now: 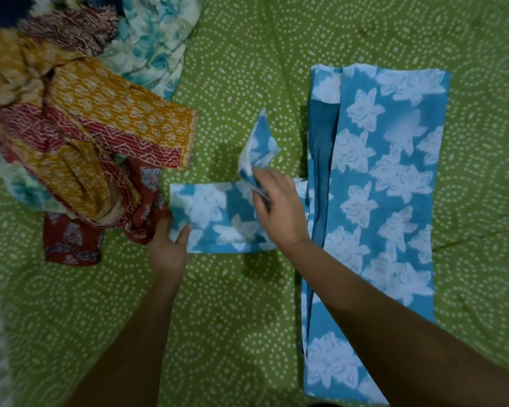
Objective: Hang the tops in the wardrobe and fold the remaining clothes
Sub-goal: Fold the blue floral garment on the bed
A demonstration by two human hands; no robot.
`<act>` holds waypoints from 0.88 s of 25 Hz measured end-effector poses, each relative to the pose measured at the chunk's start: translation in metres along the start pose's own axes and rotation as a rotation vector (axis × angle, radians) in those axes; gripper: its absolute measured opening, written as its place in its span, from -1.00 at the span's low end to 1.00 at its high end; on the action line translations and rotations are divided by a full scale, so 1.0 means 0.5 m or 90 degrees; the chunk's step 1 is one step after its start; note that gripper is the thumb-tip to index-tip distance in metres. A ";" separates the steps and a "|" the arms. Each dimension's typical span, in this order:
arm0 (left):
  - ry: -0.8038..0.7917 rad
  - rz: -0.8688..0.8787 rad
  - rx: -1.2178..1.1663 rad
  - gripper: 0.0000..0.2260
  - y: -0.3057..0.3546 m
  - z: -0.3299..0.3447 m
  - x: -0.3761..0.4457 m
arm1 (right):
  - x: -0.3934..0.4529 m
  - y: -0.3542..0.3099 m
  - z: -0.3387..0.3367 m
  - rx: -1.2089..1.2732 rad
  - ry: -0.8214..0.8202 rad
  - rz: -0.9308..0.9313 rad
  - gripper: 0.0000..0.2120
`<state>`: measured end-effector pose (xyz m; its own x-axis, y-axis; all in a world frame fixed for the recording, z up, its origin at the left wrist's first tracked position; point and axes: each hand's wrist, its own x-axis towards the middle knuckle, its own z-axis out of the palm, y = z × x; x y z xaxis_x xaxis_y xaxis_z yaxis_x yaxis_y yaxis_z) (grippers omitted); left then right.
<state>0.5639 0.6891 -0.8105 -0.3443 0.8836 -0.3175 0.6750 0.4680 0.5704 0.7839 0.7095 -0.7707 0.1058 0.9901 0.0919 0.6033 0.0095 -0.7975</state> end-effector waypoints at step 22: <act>-0.135 0.137 -0.241 -0.84 0.053 0.002 0.026 | -0.160 0.090 -0.019 -0.343 -0.180 0.034 -0.40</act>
<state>0.5782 0.7130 -0.8003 -0.0561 0.9562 -0.2874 0.4176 0.2840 0.8631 0.8098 0.6292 -0.8082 -0.0220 0.9868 -0.1607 0.9260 -0.0405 -0.3754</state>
